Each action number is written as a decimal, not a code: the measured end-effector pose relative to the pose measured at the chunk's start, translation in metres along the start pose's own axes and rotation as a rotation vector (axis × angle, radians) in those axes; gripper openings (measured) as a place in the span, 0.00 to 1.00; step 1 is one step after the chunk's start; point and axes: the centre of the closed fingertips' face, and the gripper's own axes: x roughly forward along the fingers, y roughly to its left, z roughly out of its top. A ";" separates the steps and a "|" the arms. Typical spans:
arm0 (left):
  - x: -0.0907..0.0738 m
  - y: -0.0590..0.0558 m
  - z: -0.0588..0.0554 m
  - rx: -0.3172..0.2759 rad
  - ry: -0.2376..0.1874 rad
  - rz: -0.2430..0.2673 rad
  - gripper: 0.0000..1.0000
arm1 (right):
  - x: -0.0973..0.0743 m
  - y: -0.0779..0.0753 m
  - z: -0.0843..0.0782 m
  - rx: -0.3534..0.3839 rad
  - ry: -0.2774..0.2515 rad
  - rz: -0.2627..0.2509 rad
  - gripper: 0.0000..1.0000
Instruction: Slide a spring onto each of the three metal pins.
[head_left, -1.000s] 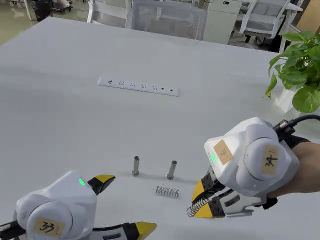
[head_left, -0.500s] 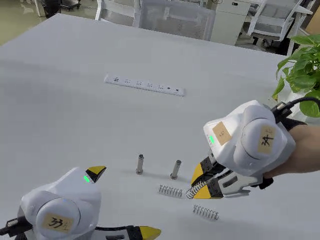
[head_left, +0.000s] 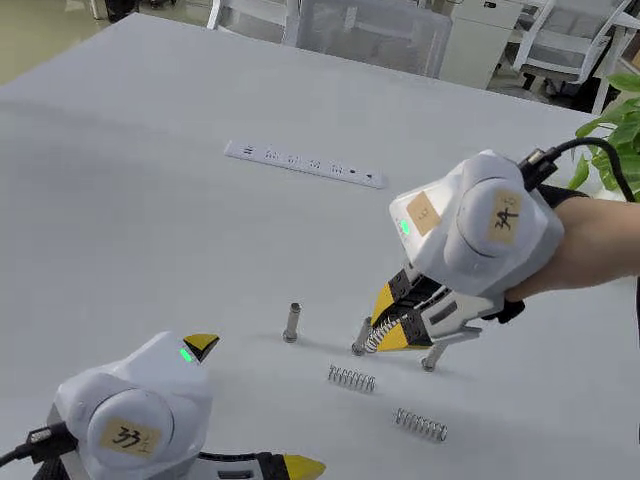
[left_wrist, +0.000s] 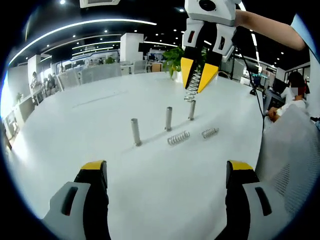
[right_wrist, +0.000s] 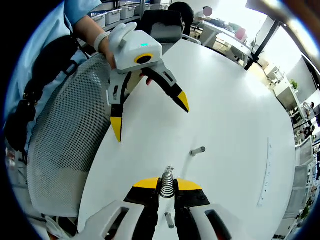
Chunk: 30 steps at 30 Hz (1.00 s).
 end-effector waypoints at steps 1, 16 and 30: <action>0.000 0.001 -0.002 -0.002 0.003 0.000 0.98 | 0.001 -0.003 0.002 -0.007 0.001 0.001 0.08; -0.003 0.007 -0.010 -0.046 0.014 0.003 0.98 | 0.012 -0.040 0.021 -0.074 0.024 0.010 0.08; -0.003 0.006 -0.009 -0.076 0.003 0.010 0.97 | 0.030 -0.064 0.032 -0.135 0.059 0.048 0.08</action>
